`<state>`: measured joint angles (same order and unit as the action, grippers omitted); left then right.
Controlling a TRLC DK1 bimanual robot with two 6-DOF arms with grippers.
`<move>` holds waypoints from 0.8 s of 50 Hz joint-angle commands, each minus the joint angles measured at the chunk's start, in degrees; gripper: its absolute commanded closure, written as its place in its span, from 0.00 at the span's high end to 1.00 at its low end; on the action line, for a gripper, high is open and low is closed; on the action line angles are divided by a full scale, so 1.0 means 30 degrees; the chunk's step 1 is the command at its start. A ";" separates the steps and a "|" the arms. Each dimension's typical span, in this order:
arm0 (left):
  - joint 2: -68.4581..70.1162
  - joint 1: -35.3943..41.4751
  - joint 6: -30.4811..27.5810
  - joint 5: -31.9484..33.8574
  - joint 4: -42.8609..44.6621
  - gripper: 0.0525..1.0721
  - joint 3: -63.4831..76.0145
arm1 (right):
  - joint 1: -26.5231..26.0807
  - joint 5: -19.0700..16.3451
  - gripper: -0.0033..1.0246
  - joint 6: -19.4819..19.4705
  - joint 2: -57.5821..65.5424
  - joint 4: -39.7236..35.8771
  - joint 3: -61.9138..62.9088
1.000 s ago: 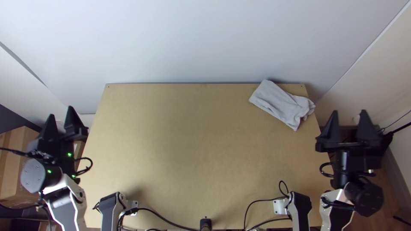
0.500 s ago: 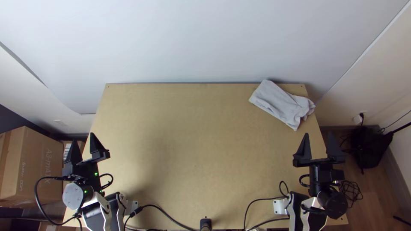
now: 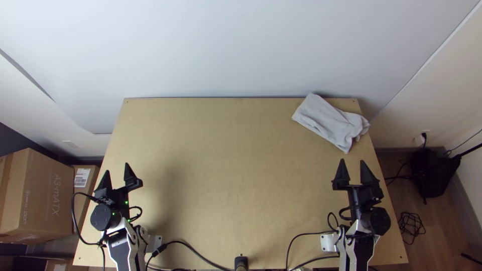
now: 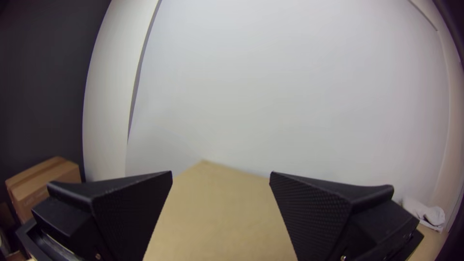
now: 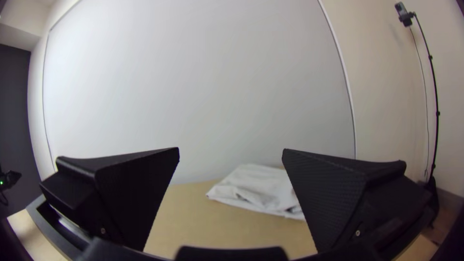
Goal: Fold the t-shirt
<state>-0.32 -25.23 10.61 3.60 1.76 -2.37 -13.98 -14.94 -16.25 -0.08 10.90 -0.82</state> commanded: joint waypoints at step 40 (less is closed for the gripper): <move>0.0106 -0.0290 -0.0695 -0.0202 -0.0645 0.95 0.0732 | -0.0263 0.0322 0.96 -0.0355 -0.0062 -0.2694 0.0215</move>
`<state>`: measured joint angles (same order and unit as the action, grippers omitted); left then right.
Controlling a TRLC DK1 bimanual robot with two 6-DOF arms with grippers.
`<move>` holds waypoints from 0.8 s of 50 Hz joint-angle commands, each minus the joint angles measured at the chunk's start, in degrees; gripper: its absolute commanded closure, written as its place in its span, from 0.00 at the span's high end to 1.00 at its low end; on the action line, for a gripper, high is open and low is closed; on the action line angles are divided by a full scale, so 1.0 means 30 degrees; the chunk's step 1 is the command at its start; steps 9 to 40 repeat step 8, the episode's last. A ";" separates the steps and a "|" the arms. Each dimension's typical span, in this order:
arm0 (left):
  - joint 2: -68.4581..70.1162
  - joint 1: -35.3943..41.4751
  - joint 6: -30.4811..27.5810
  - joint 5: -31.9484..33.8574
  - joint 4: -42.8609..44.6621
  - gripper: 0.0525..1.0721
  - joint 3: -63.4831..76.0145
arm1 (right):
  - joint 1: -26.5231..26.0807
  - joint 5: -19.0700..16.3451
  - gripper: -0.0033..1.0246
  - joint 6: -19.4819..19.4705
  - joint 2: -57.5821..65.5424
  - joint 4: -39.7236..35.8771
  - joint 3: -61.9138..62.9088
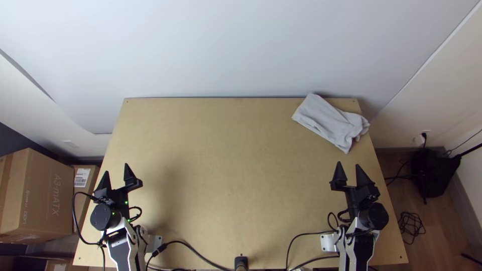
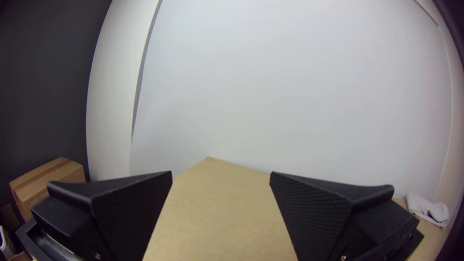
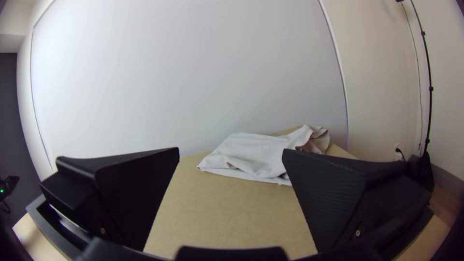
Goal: Fold the t-shirt
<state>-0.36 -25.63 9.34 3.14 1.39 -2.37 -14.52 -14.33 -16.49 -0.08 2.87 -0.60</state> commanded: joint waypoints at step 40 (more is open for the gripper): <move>0.0120 -0.0159 -0.0273 -0.0049 -0.0521 0.95 0.0732 | -0.0081 0.0118 0.96 -0.0274 -0.0062 -0.0021 0.0142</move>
